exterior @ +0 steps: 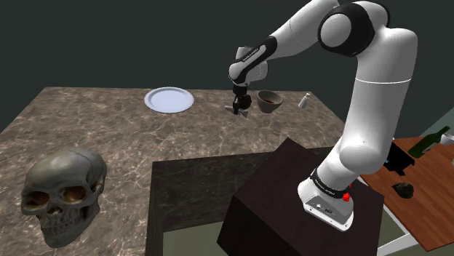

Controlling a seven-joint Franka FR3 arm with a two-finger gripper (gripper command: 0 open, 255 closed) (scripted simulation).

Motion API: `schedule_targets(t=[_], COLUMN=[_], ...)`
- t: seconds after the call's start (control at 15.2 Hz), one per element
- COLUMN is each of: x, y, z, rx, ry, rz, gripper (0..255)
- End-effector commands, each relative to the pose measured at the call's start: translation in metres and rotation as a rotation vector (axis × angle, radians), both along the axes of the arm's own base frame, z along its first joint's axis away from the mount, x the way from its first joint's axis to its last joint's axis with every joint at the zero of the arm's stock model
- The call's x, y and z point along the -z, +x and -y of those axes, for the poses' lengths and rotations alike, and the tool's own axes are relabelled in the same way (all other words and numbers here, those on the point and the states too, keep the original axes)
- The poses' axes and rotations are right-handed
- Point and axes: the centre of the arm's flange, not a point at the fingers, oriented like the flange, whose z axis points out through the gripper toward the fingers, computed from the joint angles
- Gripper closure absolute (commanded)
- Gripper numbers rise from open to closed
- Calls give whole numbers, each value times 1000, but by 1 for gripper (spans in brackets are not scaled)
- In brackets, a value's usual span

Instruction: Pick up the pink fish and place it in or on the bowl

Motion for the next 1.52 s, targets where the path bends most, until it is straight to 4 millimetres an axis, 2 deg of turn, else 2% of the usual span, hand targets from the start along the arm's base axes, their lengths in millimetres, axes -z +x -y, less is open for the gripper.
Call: schedule_targets(t=[0.0,1.39,1.45], x=[-10,-121,-122], y=[-1,-1,-1], z=[-1,-1,-1], rx=[0,0,0], ry=[0,0,0], rz=[0,0,0], gripper=[255,255,255])
